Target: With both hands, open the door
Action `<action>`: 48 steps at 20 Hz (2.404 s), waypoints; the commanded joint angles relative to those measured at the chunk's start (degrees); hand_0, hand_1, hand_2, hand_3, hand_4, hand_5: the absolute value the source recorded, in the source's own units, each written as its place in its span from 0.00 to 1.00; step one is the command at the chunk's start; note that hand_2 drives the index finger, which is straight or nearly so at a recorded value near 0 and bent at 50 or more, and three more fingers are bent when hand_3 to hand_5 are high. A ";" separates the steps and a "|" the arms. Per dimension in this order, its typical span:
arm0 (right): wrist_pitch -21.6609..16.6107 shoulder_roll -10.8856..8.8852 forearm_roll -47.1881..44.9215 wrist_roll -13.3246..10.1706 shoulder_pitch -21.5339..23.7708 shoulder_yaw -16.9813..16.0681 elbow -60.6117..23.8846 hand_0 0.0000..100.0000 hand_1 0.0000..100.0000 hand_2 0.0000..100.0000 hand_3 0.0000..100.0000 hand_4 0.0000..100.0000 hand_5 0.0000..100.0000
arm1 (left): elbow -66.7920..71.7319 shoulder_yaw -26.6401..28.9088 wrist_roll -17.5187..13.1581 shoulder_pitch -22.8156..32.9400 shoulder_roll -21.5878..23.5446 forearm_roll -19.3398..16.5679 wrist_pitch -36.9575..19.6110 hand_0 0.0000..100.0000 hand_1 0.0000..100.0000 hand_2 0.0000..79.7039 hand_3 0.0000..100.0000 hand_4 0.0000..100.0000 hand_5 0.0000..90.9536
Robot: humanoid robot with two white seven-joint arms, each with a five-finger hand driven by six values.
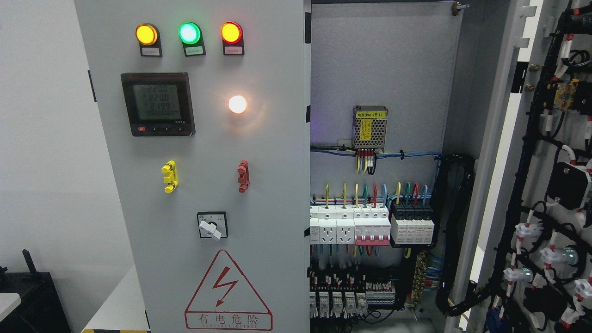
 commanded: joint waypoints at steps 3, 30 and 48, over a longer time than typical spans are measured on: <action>-1.36 -4.87 1.06 -0.02 5.85 4.77 -24.59 0.00 0.00 0.00 0.00 0.00 0.00 | -2.49 2.53 -0.10 0.08 -1.95 0.21 -0.30 0.00 0.00 0.00 0.00 0.04 0.00; -0.04 -4.69 1.23 -0.37 -13.83 8.20 -36.91 0.00 0.00 0.00 0.00 0.00 0.00 | -2.75 2.53 -0.54 -0.45 -2.22 0.13 -0.47 0.00 0.00 0.00 0.00 0.04 0.00; 12.61 1.72 0.79 -0.72 -33.78 7.67 -35.86 0.00 0.00 0.00 0.00 0.00 0.00 | -2.75 2.53 -0.54 -0.45 -2.22 0.13 -0.38 0.00 0.00 0.00 0.00 0.04 0.00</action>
